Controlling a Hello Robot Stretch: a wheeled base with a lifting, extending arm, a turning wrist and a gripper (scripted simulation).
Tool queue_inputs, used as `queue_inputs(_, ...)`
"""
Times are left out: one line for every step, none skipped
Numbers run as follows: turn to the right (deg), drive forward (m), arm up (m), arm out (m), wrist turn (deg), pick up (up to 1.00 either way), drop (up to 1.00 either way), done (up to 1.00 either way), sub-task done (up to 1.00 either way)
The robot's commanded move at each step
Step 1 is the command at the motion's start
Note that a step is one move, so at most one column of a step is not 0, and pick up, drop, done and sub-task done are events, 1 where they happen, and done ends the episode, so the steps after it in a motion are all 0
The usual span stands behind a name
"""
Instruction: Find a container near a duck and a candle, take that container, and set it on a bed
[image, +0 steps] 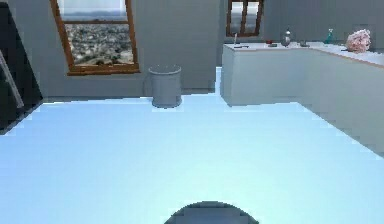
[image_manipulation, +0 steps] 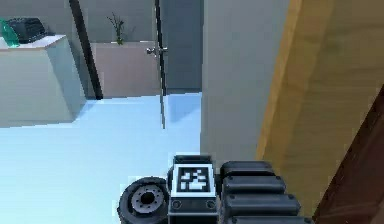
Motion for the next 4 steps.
queue_inputs(0.0, 0.35, 0.0, 0.0, 0.0, 0.0, 0.0, 0.0, 0.0)
queue_inputs(45.0, 0.0, 0.0, 0.0, 0.0, 0.0, 0.0, 0.0, 0.0)
queue_inputs(27.0, 0.0, 0.0, 0.0, 0.0, 0.0, 0.0, 0.0, 0.0)
queue_inputs(0.0, 1.0, 0.0, 0.0, 0.0, 0.0, 0.0, 0.0, 0.0)
